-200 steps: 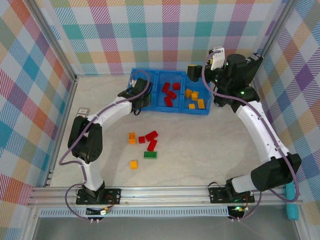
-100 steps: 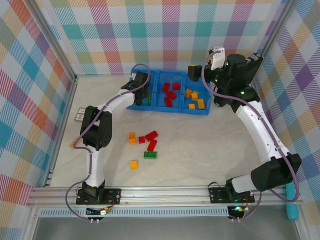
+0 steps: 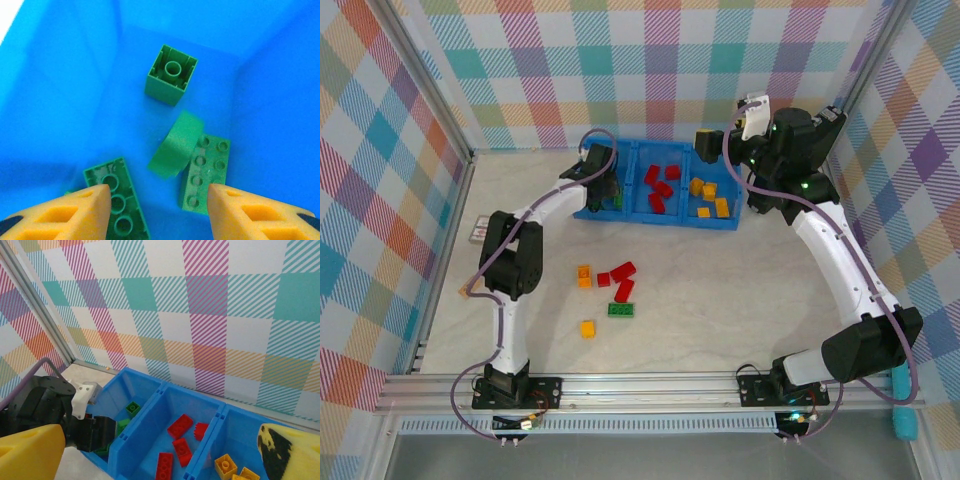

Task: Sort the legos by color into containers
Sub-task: Place the lego in the container, then pick up the lego from the center of the table.

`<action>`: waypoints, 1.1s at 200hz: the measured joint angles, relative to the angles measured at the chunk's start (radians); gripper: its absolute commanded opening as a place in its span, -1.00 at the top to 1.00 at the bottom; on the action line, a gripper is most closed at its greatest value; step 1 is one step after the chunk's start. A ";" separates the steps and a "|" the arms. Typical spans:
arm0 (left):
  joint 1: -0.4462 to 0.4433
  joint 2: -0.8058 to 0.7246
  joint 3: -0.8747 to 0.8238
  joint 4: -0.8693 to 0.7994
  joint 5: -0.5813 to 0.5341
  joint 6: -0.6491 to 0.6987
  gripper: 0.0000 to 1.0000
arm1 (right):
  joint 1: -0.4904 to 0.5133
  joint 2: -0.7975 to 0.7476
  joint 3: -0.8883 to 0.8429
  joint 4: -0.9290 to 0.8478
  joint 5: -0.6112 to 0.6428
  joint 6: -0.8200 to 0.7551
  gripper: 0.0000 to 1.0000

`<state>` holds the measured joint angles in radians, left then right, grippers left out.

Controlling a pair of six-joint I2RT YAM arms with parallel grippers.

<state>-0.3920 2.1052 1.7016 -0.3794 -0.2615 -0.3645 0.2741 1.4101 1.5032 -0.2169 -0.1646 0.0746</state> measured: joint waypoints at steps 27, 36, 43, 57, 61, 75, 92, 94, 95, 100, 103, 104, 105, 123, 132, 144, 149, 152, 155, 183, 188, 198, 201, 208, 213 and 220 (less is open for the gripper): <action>-0.006 -0.124 -0.089 -0.031 -0.003 0.024 -0.06 | 0.000 0.000 0.000 0.000 0.000 0.000 -0.98; -0.014 -0.190 -0.133 -0.047 -0.010 0.041 -0.06 | 0.000 0.000 0.000 0.001 0.000 0.000 -0.98; -0.020 -0.236 -0.161 -0.062 -0.014 0.051 -0.06 | 0.000 0.000 -0.001 0.003 0.000 0.000 -0.98; -0.037 -0.340 -0.222 -0.097 -0.025 0.072 -0.07 | 0.000 0.000 -0.003 0.008 0.000 0.001 -0.97; -0.043 -0.369 -0.241 -0.108 -0.030 0.076 -0.08 | 0.000 0.000 -0.003 0.008 0.000 0.001 -0.98; -0.060 -0.472 -0.322 -0.138 -0.040 0.079 -0.12 | 0.000 0.000 -0.004 0.011 -0.001 0.004 -0.97; -0.082 -0.597 -0.437 -0.180 -0.040 0.077 -0.14 | 0.000 0.000 -0.004 0.015 -0.004 0.015 -0.98; -0.085 -0.610 -0.452 -0.187 -0.040 0.075 -0.14 | 0.000 0.000 -0.004 0.015 -0.004 0.015 -0.97; -0.086 -0.614 -0.456 -0.189 -0.040 0.075 -0.14 | 0.000 0.000 -0.004 0.015 -0.005 0.016 -0.98; -0.093 -0.643 -0.487 -0.203 -0.040 0.073 -0.14 | 0.000 0.000 -0.004 0.015 -0.006 0.018 -0.98; -0.098 -0.663 -0.508 -0.214 -0.039 0.069 -0.14 | 0.000 0.000 -0.004 0.016 -0.008 0.020 -0.97; -0.099 -0.666 -0.512 -0.216 -0.039 0.069 -0.15 | 0.000 0.000 -0.004 0.016 -0.008 0.020 -0.98; -0.100 -0.669 -0.515 -0.217 -0.039 0.069 -0.15 | 0.000 0.000 -0.004 0.016 -0.008 0.020 -0.98; -0.128 -0.731 -0.594 -0.263 -0.039 0.053 -0.18 | 0.000 0.000 -0.004 0.020 -0.016 0.030 -0.98; -0.146 -0.746 -0.621 -0.281 -0.039 0.040 -0.19 | 0.000 0.000 -0.004 0.025 -0.020 0.037 -0.97; -0.168 -0.753 -0.647 -0.294 -0.039 0.027 -0.21 | 0.000 0.000 -0.005 0.035 -0.025 0.046 -0.97; -0.179 -0.754 -0.657 -0.298 -0.039 0.018 -0.22 | 0.000 0.000 -0.005 0.039 -0.027 0.049 -0.98; -0.185 -0.754 -0.662 -0.299 -0.039 0.014 -0.22 | 0.000 0.000 -0.005 0.041 -0.028 0.050 -0.98; -0.189 -0.754 -0.668 -0.299 -0.039 0.011 -0.22 | 0.000 0.000 -0.005 0.042 -0.029 0.050 -0.98; -0.216 -0.743 -0.703 -0.304 -0.040 -0.035 -0.27 | 0.000 0.000 -0.005 0.044 -0.034 0.062 -0.97; -0.219 -0.736 -0.705 -0.303 -0.044 -0.043 -0.28 | 0.000 0.000 -0.006 0.044 -0.035 0.065 -0.97; -0.223 -0.716 -0.709 -0.302 -0.051 -0.060 -0.29 | 0.000 0.000 -0.005 0.044 -0.035 0.068 -0.97; -0.225 -0.711 -0.710 -0.302 -0.054 -0.065 -0.29 | 0.000 0.000 -0.005 0.044 -0.035 0.068 -0.98; -0.229 -0.695 -0.715 -0.302 -0.060 -0.075 -0.30 | 0.000 0.000 -0.006 0.044 -0.035 0.069 -0.98; -0.233 -0.683 -0.719 -0.301 -0.063 -0.082 -0.30 | 0.000 0.000 -0.006 0.044 -0.035 0.069 -0.97; -0.236 -0.666 -0.725 -0.299 -0.067 -0.090 -0.30 | 0.000 0.000 -0.006 0.044 -0.035 0.069 -0.97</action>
<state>-0.6277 1.4387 0.9764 -0.6785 -0.3283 -0.4549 0.2741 1.4101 1.4975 -0.1730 -0.1993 0.1432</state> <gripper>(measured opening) 0.650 0.987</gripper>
